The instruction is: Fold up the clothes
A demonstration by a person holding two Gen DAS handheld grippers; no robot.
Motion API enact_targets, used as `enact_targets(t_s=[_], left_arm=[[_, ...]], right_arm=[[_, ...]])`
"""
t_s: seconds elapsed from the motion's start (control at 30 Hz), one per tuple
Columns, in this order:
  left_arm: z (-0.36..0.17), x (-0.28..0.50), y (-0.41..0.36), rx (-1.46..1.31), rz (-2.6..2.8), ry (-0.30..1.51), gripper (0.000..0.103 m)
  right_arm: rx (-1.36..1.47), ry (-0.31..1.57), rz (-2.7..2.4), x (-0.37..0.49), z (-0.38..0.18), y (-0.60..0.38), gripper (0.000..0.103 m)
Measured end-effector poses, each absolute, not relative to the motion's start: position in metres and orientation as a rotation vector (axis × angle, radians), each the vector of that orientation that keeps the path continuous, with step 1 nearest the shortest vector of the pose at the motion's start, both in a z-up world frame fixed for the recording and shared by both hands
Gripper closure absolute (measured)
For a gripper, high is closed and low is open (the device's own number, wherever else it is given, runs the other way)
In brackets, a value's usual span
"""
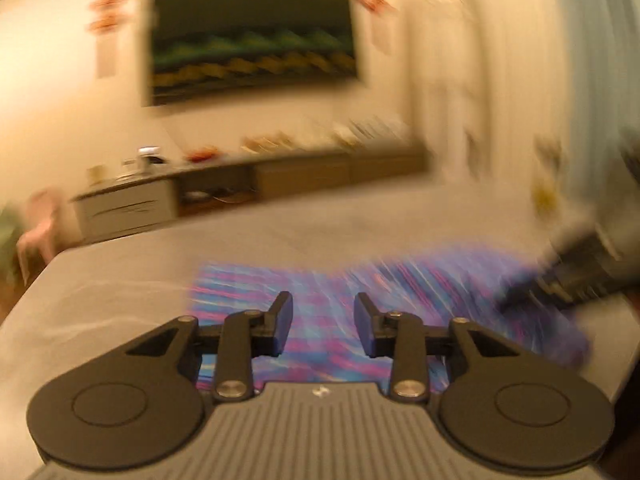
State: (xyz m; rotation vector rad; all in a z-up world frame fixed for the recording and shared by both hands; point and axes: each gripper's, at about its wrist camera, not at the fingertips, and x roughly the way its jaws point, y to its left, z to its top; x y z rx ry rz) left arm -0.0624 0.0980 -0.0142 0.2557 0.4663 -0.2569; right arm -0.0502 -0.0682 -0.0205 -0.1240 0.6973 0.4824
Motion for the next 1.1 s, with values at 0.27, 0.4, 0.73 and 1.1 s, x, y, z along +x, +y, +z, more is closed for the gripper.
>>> enact_targets(t_s=[0.27,0.4,0.73,1.1], left_arm=[[-0.015,-0.014,0.145,0.084,-0.099,0.627,0.07],[0.009,0.037,0.128,0.161,-0.174,0.632,0.068],[-0.036,0.102,0.175,0.144,0.088,0.84,0.081],[-0.023,-0.026,0.016,0.743,-0.46,0.487,0.055]], right_arm=[[-0.151,0.785,0.43,-0.054,-0.029,-0.092,0.079],[-0.193,0.668,0.435,-0.017,0.0,-0.084,0.052],[-0.201,0.868,0.295,0.054,-0.043,-0.137,0.054],[-0.152,0.609,0.789,-0.039,0.012,-0.083,0.057]])
